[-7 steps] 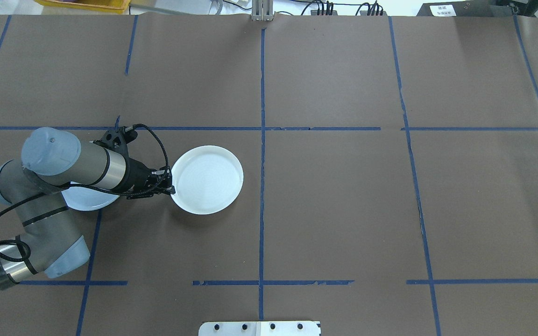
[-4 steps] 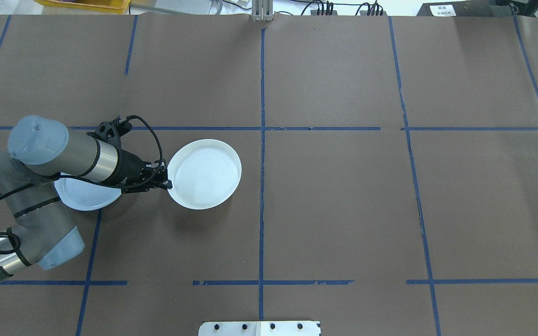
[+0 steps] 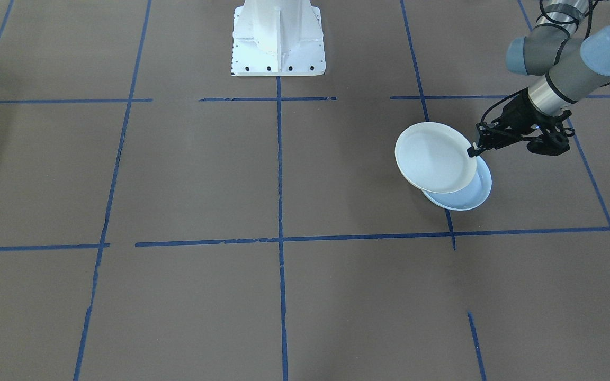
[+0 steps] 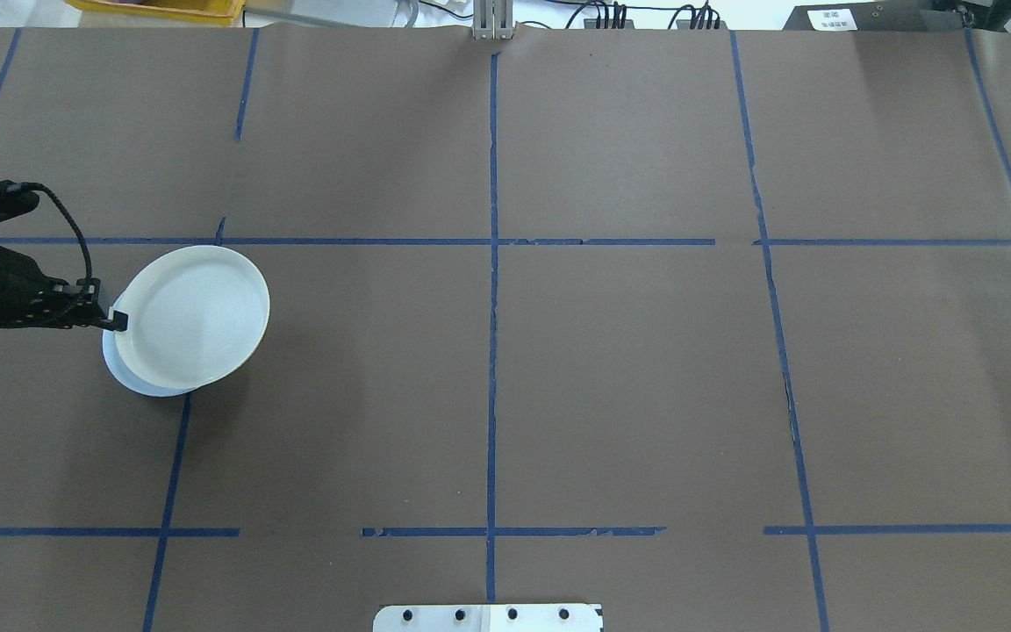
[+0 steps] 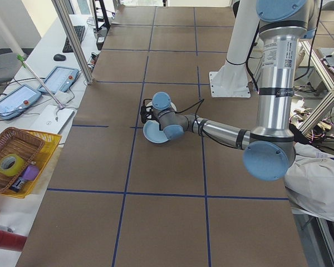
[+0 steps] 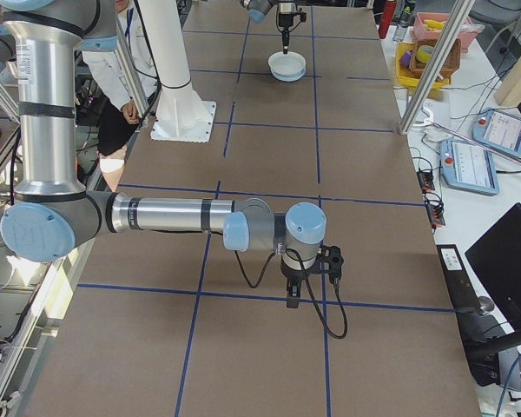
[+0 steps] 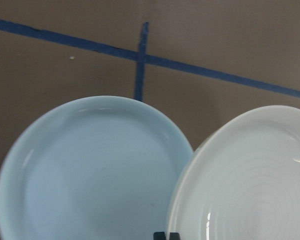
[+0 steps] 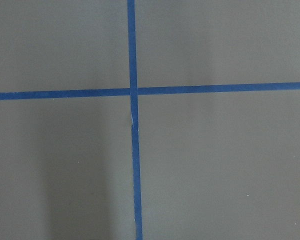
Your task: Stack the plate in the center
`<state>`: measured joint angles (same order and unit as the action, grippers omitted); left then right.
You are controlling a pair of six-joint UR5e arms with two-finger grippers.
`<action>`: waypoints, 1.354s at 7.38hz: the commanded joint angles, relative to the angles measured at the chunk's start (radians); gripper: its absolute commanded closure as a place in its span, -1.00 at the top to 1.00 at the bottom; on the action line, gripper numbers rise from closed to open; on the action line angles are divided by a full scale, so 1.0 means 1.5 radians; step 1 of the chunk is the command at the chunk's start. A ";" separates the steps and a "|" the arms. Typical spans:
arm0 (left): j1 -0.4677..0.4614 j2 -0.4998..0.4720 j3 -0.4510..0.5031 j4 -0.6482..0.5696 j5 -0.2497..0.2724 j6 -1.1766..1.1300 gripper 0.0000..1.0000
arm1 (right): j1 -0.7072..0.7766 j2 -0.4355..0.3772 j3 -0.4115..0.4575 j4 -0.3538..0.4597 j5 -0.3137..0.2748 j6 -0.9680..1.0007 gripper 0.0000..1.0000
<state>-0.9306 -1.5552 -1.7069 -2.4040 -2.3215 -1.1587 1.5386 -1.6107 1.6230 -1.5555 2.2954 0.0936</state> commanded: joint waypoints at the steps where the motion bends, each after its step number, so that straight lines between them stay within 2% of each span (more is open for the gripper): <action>1: -0.030 0.010 0.056 -0.004 -0.033 0.036 -1.00 | 0.000 0.000 0.000 0.000 0.000 0.000 1.00; 4: -0.033 0.002 0.080 -0.007 -0.048 0.046 -1.00 | 0.000 0.000 0.000 0.000 0.001 -0.001 1.00; 7: -0.030 -0.001 0.081 -0.007 -0.056 0.025 -0.87 | 0.000 0.000 0.000 0.000 0.001 0.000 1.00; 8: -0.030 -0.003 0.082 -0.007 -0.056 0.025 -0.06 | 0.000 0.000 0.000 0.000 0.000 -0.001 1.00; 9: -0.030 -0.005 0.082 -0.007 -0.055 0.022 0.99 | 0.000 0.000 0.000 0.000 0.000 -0.001 1.00; 10: -0.030 -0.005 0.080 -0.007 -0.056 0.009 1.00 | 0.000 0.000 0.000 0.000 0.001 0.000 1.00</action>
<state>-0.9758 -1.5616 -1.5857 -2.4145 -2.4046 -1.1285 1.5386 -1.6107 1.6230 -1.5555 2.2954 0.0926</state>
